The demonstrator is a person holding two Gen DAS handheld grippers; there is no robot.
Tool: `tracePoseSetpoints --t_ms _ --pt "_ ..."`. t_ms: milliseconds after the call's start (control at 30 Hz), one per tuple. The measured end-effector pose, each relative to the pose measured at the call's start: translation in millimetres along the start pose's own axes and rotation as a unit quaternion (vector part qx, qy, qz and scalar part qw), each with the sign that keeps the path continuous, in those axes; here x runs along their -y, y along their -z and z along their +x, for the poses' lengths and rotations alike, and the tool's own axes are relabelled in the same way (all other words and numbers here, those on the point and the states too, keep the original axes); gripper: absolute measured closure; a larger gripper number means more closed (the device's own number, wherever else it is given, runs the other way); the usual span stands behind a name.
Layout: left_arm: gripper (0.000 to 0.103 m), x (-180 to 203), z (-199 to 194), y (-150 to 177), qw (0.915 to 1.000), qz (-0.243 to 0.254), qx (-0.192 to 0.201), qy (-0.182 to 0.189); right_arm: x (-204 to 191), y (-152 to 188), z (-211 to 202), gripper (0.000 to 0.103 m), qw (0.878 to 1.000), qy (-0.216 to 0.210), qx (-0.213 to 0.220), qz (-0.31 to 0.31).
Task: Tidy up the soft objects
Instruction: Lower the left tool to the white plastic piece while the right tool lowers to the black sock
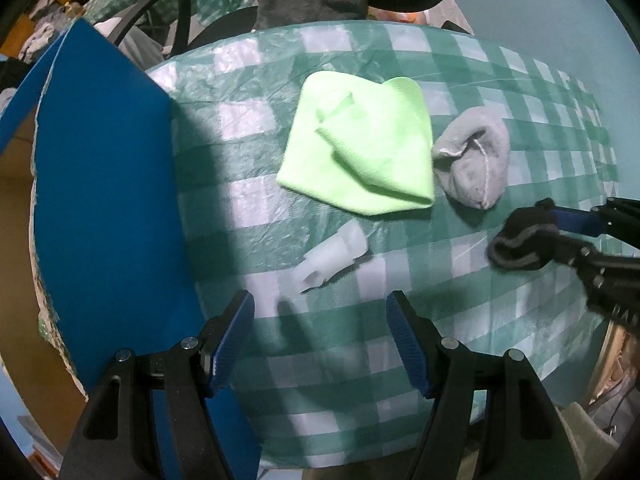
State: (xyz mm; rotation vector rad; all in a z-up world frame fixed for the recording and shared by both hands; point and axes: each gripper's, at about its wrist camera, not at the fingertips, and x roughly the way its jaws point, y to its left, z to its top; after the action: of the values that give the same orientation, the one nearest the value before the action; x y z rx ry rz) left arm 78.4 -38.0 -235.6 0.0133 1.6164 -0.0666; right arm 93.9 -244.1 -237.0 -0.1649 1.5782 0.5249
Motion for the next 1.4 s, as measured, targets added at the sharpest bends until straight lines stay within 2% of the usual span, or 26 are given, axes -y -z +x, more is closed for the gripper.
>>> tracePoseSetpoints --t_ms 200,300,367,433,500,700,833,967,1200,1400 --pt "0.033 -10.9 2.3 -0.1 1.0 -0.01 0.0 0.001 28.9 7.3 -3.0 0.071 0.999 0.006 -0.009 0.053" --pt "0.033 -7.6 1.1 -3.8 1.0 -0.002 0.008 -0.004 41.3 9.8 -6.2 0.065 0.998 -0.006 -0.004 0.059" --pt "0.032 -4.6 0.6 -6.5 0.9999 0.007 0.011 -0.007 44.6 10.9 -15.6 0.056 0.998 -0.02 0.02 0.053" --pt "0.031 -2.3 2.3 -11.5 0.9997 0.015 0.014 -0.012 41.5 10.7 -28.8 0.036 0.998 -0.017 0.034 0.041" --pt "0.031 3.6 2.3 -14.5 0.9995 0.022 0.015 -0.015 38.2 11.5 -37.1 0.036 0.999 -0.006 0.047 0.021" --pt "0.031 13.1 9.8 -22.5 0.9989 0.039 0.013 -0.023 24.4 12.4 -43.9 0.036 0.998 0.012 0.048 -0.046" --pt "0.031 17.8 15.6 -27.0 0.9987 0.045 0.011 -0.023 7.4 13.9 -32.7 0.036 0.995 0.016 0.044 -0.093" --pt "0.031 20.2 22.6 -22.6 0.9985 0.048 0.006 -0.024 -2.1 16.0 -21.8 0.036 0.989 0.043 0.036 -0.137" --pt "0.031 23.0 27.8 -19.7 0.9982 0.054 0.015 -0.021 -4.0 13.9 0.9 0.036 0.983 0.066 0.019 -0.169" --pt "0.035 21.0 29.1 -17.6 0.9981 0.058 0.019 -0.01 -3.2 10.4 12.4 0.036 0.983 0.07 0.016 -0.17"
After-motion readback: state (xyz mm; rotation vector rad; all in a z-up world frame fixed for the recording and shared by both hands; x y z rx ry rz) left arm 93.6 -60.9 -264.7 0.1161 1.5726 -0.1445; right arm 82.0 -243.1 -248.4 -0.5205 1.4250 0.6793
